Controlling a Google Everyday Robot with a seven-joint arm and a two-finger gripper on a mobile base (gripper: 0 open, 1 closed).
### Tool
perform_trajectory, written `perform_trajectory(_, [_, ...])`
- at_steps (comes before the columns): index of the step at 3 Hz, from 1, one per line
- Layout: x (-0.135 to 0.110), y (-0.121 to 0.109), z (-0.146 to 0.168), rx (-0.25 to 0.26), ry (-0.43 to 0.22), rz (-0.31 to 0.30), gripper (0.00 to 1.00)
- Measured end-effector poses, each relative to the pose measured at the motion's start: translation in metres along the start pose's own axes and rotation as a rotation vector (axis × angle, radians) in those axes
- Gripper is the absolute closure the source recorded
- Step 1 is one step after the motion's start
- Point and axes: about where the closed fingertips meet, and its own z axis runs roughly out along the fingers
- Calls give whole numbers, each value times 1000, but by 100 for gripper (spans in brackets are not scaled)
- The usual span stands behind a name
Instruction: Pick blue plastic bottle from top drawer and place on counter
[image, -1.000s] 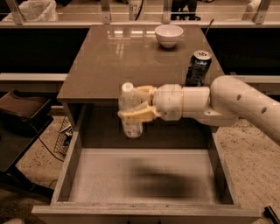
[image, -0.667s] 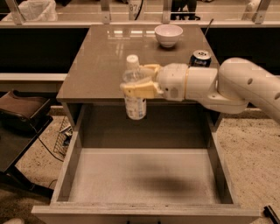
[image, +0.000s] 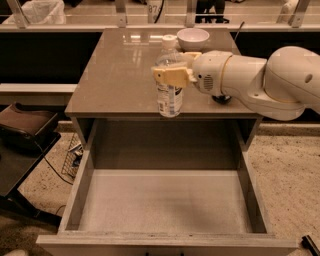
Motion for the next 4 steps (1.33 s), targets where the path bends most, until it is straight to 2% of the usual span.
perform_trajectory(1, [-3,-4,14,29,-12,12,100])
perform_trajectory(2, [-20,-14,90,108,-55,16,100])
perform_trajectory(3, [-32,-27,145,132,-120,6,100])
perform_trajectory(4, [-29,-36,181,142,-138,-24,100])
